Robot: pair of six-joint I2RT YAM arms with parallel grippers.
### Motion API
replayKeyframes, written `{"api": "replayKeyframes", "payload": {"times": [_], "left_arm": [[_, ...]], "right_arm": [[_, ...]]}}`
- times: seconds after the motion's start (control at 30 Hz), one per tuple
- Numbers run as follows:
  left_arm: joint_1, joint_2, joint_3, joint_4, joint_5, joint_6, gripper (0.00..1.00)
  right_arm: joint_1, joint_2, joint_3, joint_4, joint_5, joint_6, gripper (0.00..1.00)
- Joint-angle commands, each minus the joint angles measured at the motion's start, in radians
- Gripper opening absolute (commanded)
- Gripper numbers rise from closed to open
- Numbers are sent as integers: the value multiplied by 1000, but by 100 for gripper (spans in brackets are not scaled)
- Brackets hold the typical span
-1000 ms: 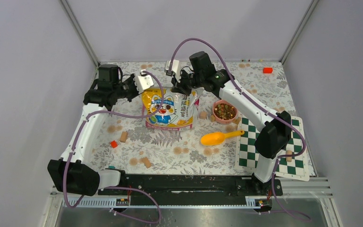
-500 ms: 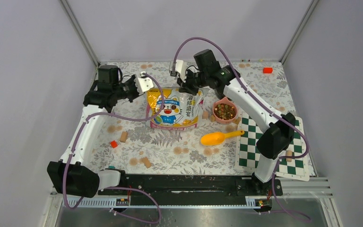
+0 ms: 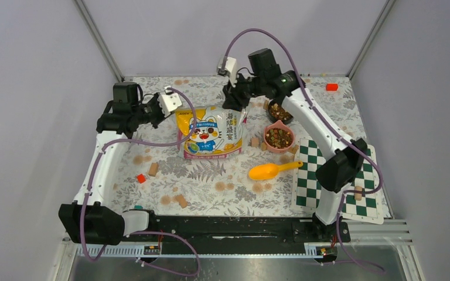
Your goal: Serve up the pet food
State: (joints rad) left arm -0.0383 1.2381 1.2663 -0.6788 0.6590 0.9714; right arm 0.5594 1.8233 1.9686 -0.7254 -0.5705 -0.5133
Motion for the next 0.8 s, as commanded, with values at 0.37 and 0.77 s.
{"api": "replayKeyframes", "payload": {"times": [0.37,0.77], "left_arm": [[-135,49,50,155,137,-95,26],[-159,103,69,162,139,-82,33]], "right_arm": [[119,242,275,79,-84,64,49],[120,253,295,19,-115,-3,1]]}}
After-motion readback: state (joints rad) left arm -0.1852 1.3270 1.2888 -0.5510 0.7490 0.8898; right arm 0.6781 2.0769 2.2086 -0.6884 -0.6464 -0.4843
